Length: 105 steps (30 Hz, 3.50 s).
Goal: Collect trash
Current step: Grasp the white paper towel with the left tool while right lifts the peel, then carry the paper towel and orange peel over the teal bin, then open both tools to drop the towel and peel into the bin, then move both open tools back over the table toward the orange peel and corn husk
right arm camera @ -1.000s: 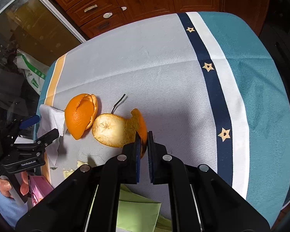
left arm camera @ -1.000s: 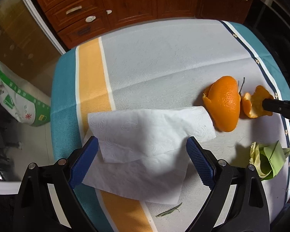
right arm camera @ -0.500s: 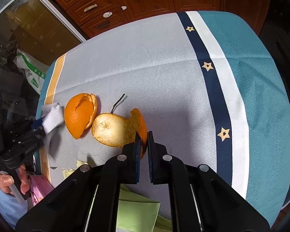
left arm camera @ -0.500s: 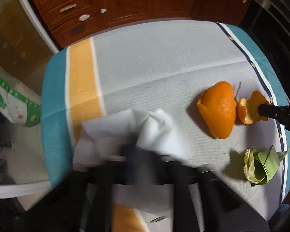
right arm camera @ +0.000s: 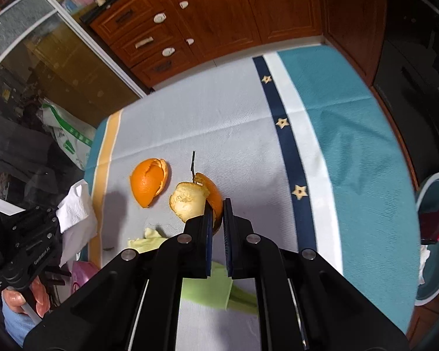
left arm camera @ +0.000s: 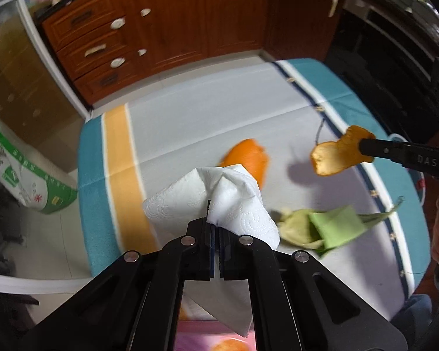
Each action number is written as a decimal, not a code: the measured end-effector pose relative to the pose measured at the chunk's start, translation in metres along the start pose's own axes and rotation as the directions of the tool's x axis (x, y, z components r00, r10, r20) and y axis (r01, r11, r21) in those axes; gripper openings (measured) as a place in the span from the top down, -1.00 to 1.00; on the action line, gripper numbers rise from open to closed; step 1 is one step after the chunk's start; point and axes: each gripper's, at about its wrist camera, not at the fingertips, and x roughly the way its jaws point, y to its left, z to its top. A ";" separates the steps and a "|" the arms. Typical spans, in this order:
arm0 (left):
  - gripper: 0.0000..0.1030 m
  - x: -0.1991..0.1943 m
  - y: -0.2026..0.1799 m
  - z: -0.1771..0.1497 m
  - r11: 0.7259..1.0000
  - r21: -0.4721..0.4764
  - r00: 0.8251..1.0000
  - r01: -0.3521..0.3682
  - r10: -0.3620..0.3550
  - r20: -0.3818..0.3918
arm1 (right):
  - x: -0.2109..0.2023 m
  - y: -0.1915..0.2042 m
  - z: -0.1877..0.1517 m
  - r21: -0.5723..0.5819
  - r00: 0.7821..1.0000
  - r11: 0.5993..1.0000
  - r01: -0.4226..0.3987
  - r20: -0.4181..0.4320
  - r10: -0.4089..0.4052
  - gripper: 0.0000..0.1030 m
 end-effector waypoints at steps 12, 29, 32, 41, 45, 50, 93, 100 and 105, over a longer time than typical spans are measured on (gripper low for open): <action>0.96 -0.031 -0.162 0.016 0.967 0.219 0.989 0.132 -0.144 0.040 | -0.106 -0.081 -0.037 0.099 0.988 0.995 0.013 0.149 -0.028 0.87; 0.95 0.013 -0.396 0.020 0.844 0.477 0.969 0.244 -0.225 -0.098 | -0.171 -0.273 -0.112 0.376 0.968 0.926 0.048 0.210 -0.135 0.87; 0.95 0.023 -0.420 0.018 0.824 0.499 0.963 0.268 -0.239 -0.123 | -0.170 -0.299 -0.121 0.419 0.968 0.906 0.058 0.197 -0.153 0.87; 0.95 0.071 -0.471 0.030 0.804 0.493 0.942 0.333 -0.265 -0.204 | -0.146 -0.352 -0.134 0.496 0.975 0.861 0.110 0.115 -0.191 0.81; 0.91 0.087 -0.481 0.025 0.798 0.499 0.940 0.337 -0.254 -0.228 | -0.133 -0.358 -0.134 0.506 0.979 0.855 0.115 0.089 -0.185 0.67; -0.31 0.087 -0.479 0.025 0.801 0.523 0.955 0.293 -0.217 -0.202 | -0.132 -0.361 -0.131 0.525 0.977 0.845 0.097 0.110 -0.180 -0.58; -0.48 -0.006 -0.223 -0.012 0.936 0.331 0.992 0.123 -0.124 -0.018 | -0.127 -0.157 -0.077 0.239 0.989 0.967 0.084 0.095 -0.110 -0.65; -0.48 -0.014 -0.146 -0.027 0.972 0.225 0.997 0.072 -0.074 0.003 | -0.108 -0.095 -0.069 0.125 0.994 0.989 0.082 0.059 -0.090 -0.65; -0.49 -0.022 -0.103 -0.042 0.987 0.152 0.998 0.056 -0.060 0.020 | -0.092 -0.056 -0.070 0.052 0.996 0.995 0.084 0.024 -0.086 -0.65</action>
